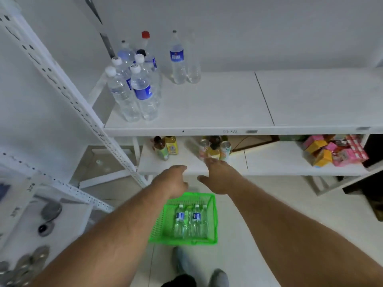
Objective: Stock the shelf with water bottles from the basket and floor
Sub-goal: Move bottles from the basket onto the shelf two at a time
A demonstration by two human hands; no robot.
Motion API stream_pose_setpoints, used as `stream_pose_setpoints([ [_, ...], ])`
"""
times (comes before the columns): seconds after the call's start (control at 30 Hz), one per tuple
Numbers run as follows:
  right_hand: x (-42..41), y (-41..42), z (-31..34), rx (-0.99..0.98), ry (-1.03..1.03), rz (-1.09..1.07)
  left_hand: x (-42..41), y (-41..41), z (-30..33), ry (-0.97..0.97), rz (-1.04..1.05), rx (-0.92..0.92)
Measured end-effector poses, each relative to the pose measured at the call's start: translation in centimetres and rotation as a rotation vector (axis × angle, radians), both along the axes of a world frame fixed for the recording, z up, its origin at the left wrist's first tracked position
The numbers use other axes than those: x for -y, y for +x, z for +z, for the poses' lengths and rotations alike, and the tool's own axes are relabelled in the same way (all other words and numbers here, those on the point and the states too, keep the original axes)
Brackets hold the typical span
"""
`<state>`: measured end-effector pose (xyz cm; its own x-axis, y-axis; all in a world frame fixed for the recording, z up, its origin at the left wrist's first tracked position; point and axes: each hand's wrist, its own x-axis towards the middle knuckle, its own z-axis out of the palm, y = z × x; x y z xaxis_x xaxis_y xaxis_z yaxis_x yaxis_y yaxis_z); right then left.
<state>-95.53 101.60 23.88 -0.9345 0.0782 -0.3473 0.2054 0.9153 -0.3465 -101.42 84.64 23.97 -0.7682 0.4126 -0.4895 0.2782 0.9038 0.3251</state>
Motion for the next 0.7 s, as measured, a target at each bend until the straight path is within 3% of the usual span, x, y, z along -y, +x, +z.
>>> stream_pose_setpoints([
  [0.3,1.4,5.4,-7.2,0.232,-0.095,-0.093,2.9,4.8,-7.3,-0.048,0.038,0.217],
  [0.7,9.4,1.6,-17.2,0.515,-0.205,-0.347,12.5,-0.5,-17.9,0.004,0.168,0.456],
])
